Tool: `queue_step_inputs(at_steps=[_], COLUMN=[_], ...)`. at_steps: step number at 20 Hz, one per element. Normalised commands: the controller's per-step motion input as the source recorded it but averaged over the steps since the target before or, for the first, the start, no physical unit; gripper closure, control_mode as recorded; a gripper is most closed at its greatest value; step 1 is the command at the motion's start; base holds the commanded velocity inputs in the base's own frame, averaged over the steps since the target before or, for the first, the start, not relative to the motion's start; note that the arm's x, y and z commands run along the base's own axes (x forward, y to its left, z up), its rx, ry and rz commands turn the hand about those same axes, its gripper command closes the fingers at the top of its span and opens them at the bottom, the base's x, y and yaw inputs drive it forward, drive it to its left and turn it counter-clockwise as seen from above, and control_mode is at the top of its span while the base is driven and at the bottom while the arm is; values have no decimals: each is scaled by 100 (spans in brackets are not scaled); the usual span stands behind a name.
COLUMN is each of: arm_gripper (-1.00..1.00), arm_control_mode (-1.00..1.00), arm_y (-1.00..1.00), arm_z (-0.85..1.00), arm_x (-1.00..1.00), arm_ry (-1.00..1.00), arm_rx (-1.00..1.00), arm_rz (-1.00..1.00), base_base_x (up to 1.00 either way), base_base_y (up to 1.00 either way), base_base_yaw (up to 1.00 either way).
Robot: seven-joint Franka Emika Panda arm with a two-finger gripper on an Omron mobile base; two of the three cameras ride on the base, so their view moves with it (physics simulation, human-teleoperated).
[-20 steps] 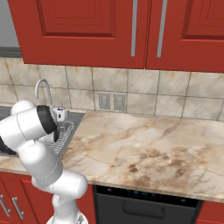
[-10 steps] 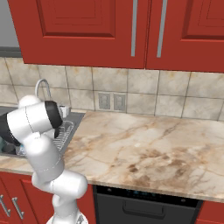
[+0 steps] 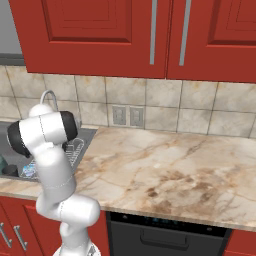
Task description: Pick the kettle and glass cup and place them in the sink. Then turn on the water.
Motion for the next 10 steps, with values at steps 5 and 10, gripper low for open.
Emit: queue_step_inputs(at_steps=[5, 10], arm_gripper=[-100, -100], arm_control_mode=[-100, -100], arm_y=[3, 0], arm_z=[-20, -16], arm_x=[16, 15], arm_ry=[-4, -5], arm_rx=[0, 0], arm_rz=[0, 0], base_base_x=[0, 0], base_base_y=[0, 0], base_base_yaw=[0, 0])
